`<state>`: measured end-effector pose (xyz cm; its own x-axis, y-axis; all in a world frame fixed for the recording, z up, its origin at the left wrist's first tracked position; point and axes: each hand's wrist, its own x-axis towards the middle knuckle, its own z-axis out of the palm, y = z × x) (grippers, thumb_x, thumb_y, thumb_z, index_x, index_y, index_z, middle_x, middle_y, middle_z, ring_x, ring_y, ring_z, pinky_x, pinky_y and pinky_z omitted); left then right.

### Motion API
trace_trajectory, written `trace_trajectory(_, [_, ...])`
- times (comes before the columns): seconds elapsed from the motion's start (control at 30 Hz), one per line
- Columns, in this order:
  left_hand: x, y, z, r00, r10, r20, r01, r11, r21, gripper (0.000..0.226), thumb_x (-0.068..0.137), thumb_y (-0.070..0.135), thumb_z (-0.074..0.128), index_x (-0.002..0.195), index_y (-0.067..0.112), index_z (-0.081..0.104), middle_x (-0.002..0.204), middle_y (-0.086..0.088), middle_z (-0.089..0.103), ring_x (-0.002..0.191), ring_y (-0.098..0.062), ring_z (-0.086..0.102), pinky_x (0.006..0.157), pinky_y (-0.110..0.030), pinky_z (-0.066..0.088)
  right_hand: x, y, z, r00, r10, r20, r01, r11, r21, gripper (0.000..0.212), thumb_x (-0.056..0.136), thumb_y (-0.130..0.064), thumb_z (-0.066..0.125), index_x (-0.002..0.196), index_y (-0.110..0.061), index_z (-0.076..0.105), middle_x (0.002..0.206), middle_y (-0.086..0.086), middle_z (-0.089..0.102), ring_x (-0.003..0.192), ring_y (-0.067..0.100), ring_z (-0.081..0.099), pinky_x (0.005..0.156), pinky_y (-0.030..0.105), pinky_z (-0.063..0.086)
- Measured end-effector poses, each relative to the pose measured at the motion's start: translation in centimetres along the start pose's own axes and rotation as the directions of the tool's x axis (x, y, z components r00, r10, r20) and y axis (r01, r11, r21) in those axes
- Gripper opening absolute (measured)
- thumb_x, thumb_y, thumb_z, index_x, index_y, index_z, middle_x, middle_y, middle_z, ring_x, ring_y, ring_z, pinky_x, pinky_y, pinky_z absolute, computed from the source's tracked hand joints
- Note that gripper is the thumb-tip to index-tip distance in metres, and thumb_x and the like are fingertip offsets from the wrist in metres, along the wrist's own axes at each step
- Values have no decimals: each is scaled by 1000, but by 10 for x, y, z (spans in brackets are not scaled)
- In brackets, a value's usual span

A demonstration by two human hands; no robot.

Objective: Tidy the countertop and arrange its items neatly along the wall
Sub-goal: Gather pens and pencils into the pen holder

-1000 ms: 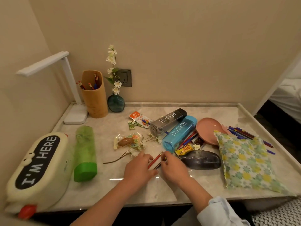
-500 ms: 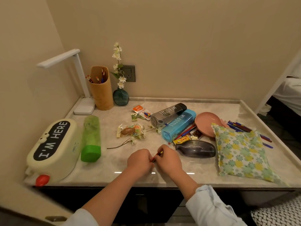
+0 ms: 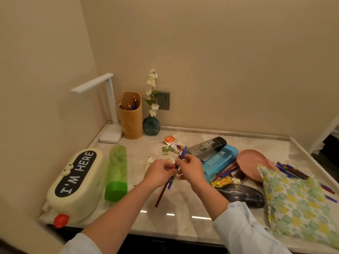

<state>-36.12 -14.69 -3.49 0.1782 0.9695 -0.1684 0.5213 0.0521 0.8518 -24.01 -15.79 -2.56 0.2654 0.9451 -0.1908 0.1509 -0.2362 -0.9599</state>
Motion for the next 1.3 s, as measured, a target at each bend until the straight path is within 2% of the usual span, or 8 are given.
trace_trajectory(0.37, [58,41,-122,973,135,-186,-152,985,-79,24,88,18,68,112,16,71,94,4,72,93,-13,68,86,-32,55,60,-122,53,931,-326,168,328,945,16,3,88,-17,66,91,-18,67,88,3,70,83,17,67,63,24,53])
trace_trajectory(0.53, [94,70,-177,911,237,-339,-258,966,-20,21,88,23,68,109,25,72,86,16,69,89,-5,67,78,-25,52,98,-178,86,830,-539,143,548,836,-34,11,83,-20,69,95,-20,67,90,0,70,88,17,68,80,37,58])
trace_trajectory(0.7, [129,78,-212,820,322,-472,-308,945,111,14,87,36,68,100,35,72,96,8,73,88,-11,69,82,-39,57,125,-211,114,729,-677,100,684,715,-145,12,88,-21,65,100,-20,64,90,-7,65,86,9,62,71,20,49])
trace_trajectory(0.87, [164,64,-220,776,350,-525,-264,936,234,21,90,39,63,106,31,73,98,11,69,87,-9,63,75,-28,53,161,-206,141,735,-671,102,674,705,-219,18,90,-24,62,108,-21,64,96,-7,65,91,10,62,79,26,53])
trace_trajectory(1.03, [190,31,-214,808,381,-449,-198,894,401,15,88,40,64,93,32,75,88,12,66,88,-12,63,76,-32,53,188,-179,156,807,-573,142,588,758,-281,19,89,-25,63,107,-22,65,99,-7,66,92,11,62,80,31,55])
trace_trajectory(1.1, [195,20,-210,818,376,-434,-145,867,477,19,86,43,65,98,32,74,98,10,67,99,-14,59,82,-31,48,195,-165,156,837,-519,174,547,778,-310,20,89,-21,63,109,-21,66,104,-5,67,97,12,61,84,32,53])
trace_trajectory(1.2, [200,10,-202,817,326,-475,-100,893,440,58,81,48,70,133,30,53,123,8,59,120,-17,47,98,-35,42,199,-148,149,867,-451,212,498,807,-317,40,87,-14,64,127,-20,61,116,-3,67,105,12,62,92,32,54])
trace_trajectory(1.3, [196,13,-196,798,340,-497,-175,921,349,84,76,42,77,146,29,31,131,8,52,127,-16,41,107,-39,39,194,-140,136,875,-442,200,482,833,-271,43,89,-12,61,130,-22,59,118,-4,67,106,9,61,92,29,53])
